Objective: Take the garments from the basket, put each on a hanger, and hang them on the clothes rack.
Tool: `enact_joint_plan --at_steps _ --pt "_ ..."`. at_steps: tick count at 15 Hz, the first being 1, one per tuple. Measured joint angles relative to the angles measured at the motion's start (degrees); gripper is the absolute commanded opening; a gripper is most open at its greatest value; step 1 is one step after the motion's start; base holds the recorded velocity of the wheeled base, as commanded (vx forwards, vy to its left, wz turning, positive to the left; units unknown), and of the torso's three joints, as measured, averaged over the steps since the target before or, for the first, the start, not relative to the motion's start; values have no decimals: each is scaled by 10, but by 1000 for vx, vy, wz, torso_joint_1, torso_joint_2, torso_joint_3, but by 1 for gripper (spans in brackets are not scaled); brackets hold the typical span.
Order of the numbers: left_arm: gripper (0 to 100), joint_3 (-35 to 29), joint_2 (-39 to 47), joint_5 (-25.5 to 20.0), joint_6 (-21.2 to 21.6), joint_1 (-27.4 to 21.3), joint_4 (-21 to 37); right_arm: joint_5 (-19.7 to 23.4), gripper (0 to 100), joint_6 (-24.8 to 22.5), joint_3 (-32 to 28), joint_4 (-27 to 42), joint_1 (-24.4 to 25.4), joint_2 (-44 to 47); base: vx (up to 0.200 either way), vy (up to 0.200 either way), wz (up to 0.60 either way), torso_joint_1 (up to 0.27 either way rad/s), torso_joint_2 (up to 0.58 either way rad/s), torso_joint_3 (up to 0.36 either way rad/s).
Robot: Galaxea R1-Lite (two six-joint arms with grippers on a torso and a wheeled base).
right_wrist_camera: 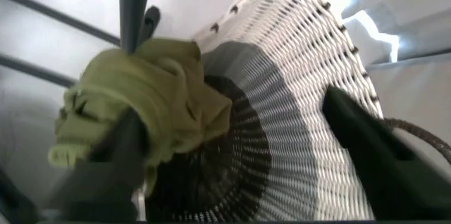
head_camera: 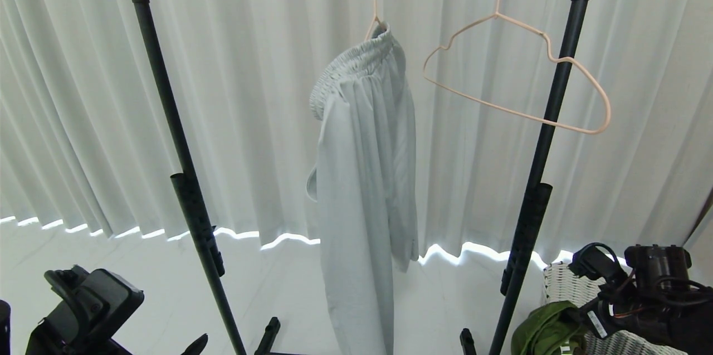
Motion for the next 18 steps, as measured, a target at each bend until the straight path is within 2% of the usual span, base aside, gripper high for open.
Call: enact_joint_plan --at_steps 3,7,8,13,16,18 --pt "100 2 -5 0 1 0 0 -1 0 0 5 -1 1 1 0 0 0 0 0 0" --pt "100 6 -13 0 1 0 0 -4 0 0 2 35 20 -64 0 0 0 0 0 0" --pt "100 9 -17 1 1 1 0 -5 0 0 -1 69 30 -95 0 0 0 0 0 0" --pt "100 49 -58 2 15 1 0 -33 0 0 -53 291 100 -283 -200 0 0 5 3 3" --pt "100 64 -76 0 15 0 0 -43 0 0 -94 436 174 -404 -200 0 0 -2 2 4" --pt "100 65 -85 -1 15 0 0 -46 0 0 -121 484 221 -464 -200 0 0 -2 5 5"
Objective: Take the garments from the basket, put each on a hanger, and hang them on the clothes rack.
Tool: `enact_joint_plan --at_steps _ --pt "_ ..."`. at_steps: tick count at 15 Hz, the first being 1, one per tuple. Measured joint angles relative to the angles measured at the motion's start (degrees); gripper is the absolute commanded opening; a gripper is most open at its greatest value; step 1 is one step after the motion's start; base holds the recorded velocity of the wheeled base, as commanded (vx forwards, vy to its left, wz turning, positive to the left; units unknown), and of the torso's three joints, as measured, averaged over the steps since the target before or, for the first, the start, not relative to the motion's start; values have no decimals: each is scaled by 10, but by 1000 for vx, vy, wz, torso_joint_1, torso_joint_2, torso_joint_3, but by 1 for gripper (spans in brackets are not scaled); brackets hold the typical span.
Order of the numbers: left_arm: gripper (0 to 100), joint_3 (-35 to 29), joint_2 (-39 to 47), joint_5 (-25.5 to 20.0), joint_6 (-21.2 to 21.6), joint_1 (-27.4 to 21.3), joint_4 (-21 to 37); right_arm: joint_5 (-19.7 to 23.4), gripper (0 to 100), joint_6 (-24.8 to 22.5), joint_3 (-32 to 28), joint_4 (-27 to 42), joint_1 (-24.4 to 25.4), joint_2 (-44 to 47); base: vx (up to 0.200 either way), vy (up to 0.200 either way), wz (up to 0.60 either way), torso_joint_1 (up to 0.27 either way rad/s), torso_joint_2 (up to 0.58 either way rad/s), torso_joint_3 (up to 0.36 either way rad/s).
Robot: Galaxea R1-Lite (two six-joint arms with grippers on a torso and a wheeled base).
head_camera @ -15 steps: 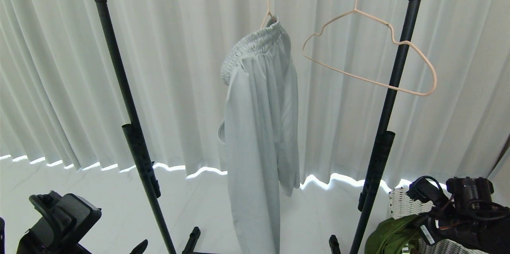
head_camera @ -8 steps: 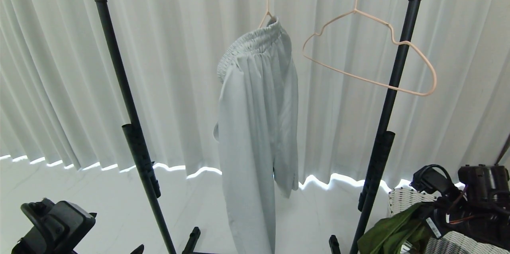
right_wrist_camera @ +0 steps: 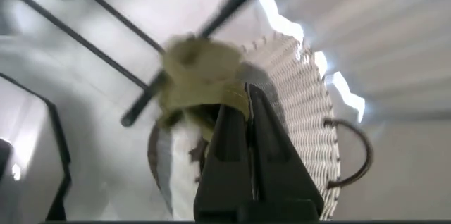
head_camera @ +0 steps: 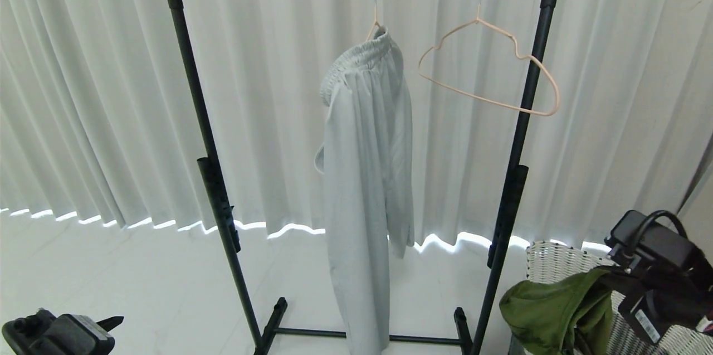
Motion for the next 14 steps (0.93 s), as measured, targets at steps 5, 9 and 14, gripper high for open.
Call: enact_joint_plan --at_steps 5,9,14 --pt "100 -1 -25 -22 1 -3 0 -1 0 0 -64 15 71 -57 -80 0 0 0 0 4" --pt "100 -18 -31 -52 -6 -3 0 -1 0 0 -90 15 108 -63 0 0 0 0 0 0" --pt "100 -47 -26 -173 -9 -3 0 0 0 23 -113 15 151 -47 0 0 0 0 0 0"
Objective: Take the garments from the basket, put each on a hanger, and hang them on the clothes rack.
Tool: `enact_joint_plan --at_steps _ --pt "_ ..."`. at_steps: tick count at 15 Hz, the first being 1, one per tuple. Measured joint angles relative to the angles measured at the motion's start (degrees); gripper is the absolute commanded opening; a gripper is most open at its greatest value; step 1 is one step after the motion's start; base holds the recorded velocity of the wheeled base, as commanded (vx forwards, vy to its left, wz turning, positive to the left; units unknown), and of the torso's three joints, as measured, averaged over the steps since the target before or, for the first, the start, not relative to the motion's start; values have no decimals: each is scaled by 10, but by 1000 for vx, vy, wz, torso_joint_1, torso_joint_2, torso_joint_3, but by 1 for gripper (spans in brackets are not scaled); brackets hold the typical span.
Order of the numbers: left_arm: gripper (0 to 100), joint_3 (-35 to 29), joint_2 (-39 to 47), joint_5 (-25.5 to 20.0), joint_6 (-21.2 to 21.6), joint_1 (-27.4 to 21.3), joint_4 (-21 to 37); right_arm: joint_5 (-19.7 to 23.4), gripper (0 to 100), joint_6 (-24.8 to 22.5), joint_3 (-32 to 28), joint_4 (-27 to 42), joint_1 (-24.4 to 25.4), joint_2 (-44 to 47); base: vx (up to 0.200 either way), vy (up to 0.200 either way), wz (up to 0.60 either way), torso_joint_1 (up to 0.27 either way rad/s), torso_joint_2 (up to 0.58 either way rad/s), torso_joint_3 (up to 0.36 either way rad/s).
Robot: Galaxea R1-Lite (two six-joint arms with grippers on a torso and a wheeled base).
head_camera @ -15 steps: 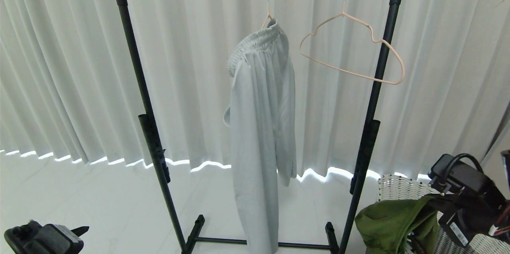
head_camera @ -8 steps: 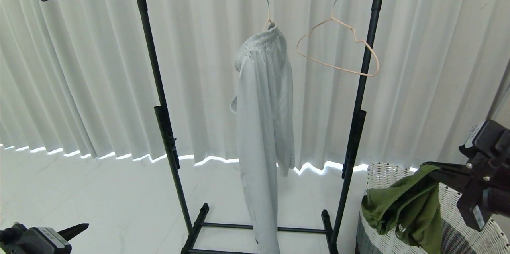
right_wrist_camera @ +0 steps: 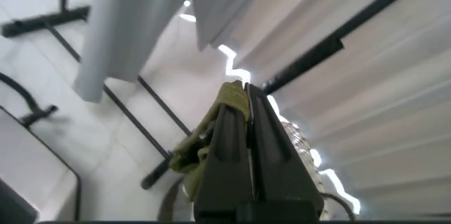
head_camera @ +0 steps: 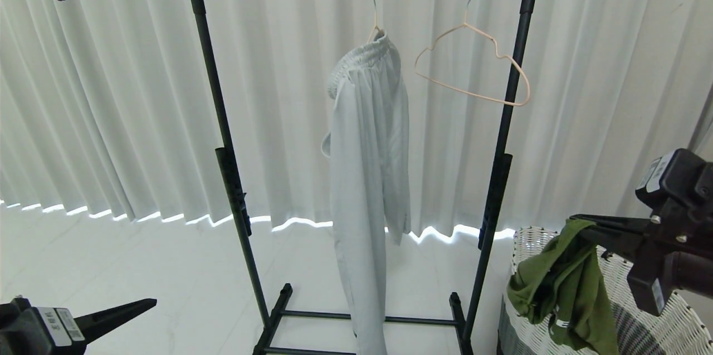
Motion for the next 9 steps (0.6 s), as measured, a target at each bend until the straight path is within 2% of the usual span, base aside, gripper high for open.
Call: enact_joint_plan --at_steps 2,5,9 --pt "100 -23 17 -73 0 -1 0 0 0 37 -24 0 38 16 0 0 0 0 0 0" --pt "100 -71 67 -117 -11 -15 -1 0 0 74 -63 -4 82 48 0 0 0 0 0 0" --pt "100 -180 184 -131 -103 -132 -4 0 0 171 -114 -6 132 86 0 0 0 0 0 0"
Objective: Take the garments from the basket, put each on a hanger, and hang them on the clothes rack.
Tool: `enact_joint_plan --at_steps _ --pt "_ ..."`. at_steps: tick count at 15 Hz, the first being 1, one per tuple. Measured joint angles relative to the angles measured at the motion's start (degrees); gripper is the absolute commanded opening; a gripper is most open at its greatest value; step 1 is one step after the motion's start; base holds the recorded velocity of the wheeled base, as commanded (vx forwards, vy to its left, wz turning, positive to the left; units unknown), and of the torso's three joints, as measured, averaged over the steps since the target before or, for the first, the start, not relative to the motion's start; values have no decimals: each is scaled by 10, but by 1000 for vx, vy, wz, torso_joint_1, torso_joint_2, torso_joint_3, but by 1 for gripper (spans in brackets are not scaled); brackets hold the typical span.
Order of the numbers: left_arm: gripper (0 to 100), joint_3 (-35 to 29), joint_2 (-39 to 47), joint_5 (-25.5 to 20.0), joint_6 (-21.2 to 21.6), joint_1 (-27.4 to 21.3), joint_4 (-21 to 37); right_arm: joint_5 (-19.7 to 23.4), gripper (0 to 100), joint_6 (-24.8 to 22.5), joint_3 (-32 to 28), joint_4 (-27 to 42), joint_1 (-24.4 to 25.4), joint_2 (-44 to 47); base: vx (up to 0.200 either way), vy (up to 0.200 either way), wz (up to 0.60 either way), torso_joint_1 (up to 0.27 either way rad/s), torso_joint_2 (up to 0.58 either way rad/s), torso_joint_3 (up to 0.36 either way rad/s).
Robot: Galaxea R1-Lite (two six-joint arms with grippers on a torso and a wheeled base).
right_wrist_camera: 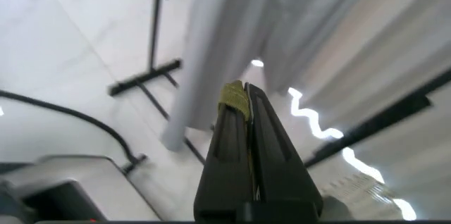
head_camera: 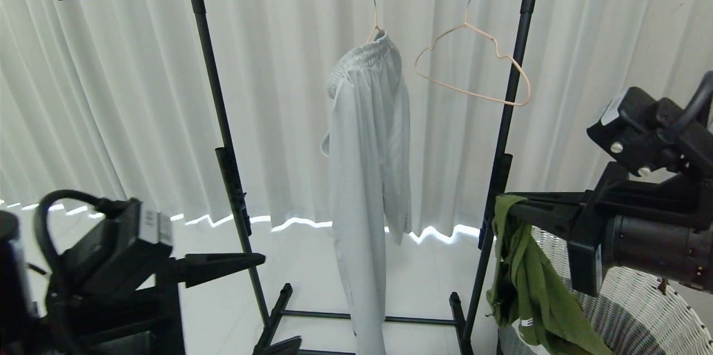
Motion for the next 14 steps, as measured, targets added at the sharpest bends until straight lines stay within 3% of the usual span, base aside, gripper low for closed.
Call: enact_joint_plan --at_steps 2,5,11,14 --pt "100 -49 69 0 -26 -50 -1 1 0 37 -24 1 20 10 0 0 0 0 0 0" --pt "100 -118 182 0 -54 -94 -14 2 0 57 -45 5 27 20 0 0 0 0 0 0" --pt "100 -221 404 30 -132 -129 -130 4 0 87 -49 5 28 24 0 0 0 0 0 0" --pt "100 -273 467 38 -213 -156 -150 4 0 93 -52 4 28 26 0 0 0 0 0 0"
